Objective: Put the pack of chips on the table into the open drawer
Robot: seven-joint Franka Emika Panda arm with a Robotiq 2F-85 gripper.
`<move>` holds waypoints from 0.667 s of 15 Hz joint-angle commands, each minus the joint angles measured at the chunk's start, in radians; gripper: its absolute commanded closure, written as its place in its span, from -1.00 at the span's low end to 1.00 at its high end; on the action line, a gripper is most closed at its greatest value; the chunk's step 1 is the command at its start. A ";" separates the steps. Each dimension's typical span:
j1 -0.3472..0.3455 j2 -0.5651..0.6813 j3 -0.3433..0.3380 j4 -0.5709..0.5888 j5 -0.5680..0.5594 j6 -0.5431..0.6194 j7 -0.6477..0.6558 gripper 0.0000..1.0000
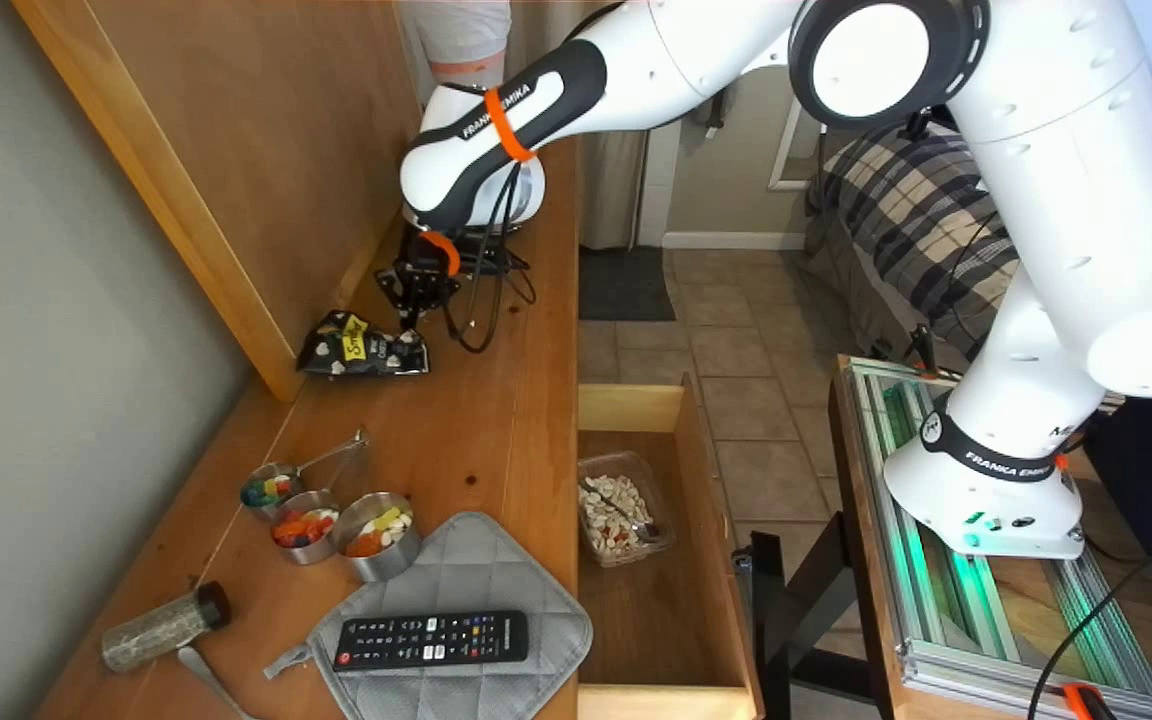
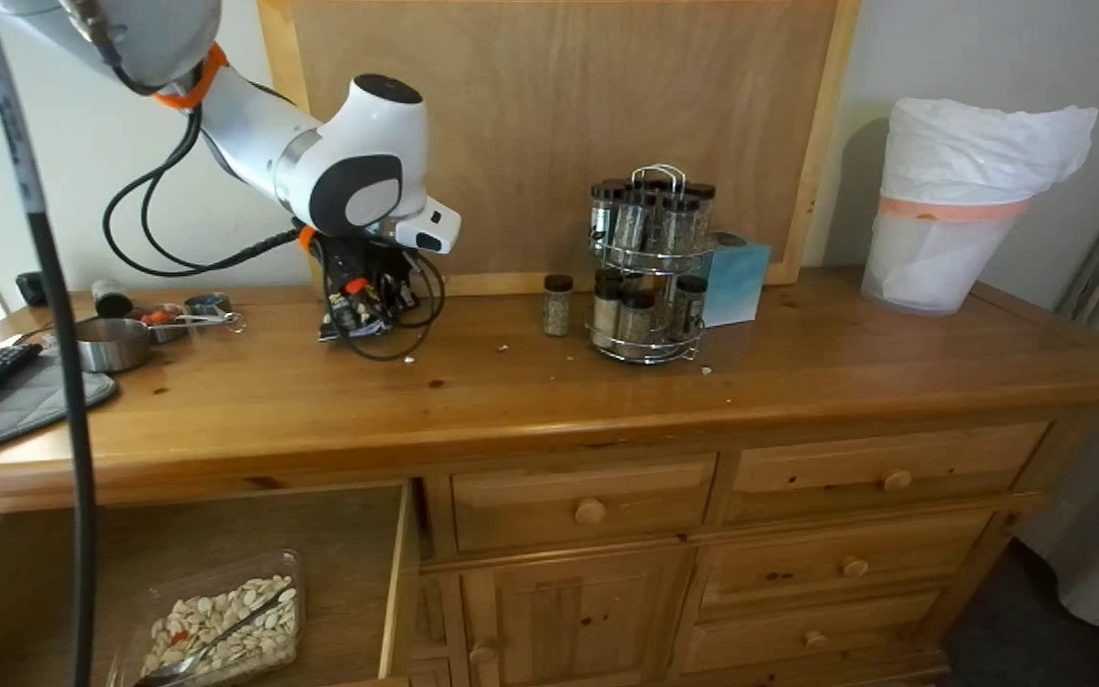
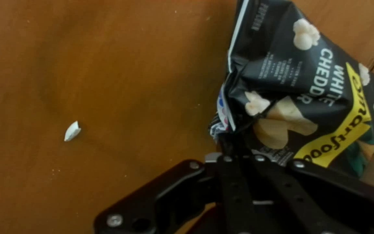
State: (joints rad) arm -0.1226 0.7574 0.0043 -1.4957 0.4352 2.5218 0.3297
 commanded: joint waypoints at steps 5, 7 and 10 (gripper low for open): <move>-0.032 -0.122 0.023 -0.079 0.007 -0.090 -0.049 0.87; -0.035 -0.184 0.025 -0.135 -0.001 -0.160 -0.101 0.89; -0.043 -0.263 0.029 -0.212 0.010 -0.270 -0.185 0.92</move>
State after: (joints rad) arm -0.1403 0.6056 0.0086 -1.5835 0.4319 2.3302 0.2315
